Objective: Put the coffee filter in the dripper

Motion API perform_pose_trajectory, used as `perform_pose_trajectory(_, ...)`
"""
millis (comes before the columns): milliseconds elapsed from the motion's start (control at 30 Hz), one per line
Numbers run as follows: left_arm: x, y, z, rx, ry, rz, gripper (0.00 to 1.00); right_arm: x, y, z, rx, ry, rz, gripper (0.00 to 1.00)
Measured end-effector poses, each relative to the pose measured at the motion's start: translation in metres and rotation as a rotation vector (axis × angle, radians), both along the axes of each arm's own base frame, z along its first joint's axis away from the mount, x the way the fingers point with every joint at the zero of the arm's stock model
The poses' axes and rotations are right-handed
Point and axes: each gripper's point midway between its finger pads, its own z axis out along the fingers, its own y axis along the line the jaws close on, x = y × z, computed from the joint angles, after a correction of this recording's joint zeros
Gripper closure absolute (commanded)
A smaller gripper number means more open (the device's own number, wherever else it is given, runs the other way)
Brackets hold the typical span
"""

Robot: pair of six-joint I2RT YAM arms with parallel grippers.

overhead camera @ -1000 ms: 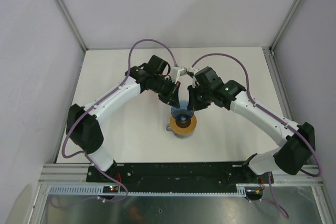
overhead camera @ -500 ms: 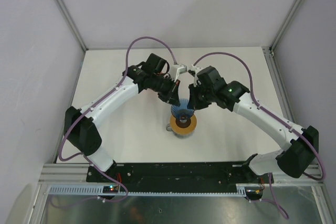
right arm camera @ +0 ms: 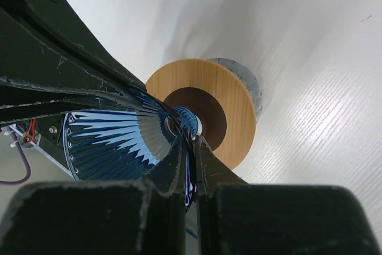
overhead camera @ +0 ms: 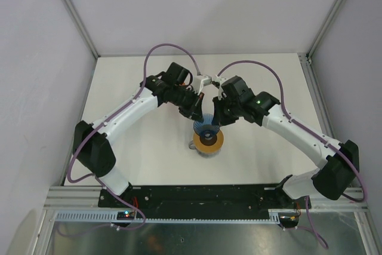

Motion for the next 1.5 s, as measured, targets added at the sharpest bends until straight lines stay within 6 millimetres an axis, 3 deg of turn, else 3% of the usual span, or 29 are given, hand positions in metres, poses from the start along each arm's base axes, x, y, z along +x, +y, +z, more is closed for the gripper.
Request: perform_pose_trajectory(1500, -0.001, -0.003, -0.011, 0.003, 0.019, -0.011, 1.00, -0.002, -0.003, -0.010, -0.025, 0.023, -0.005, 1.00)
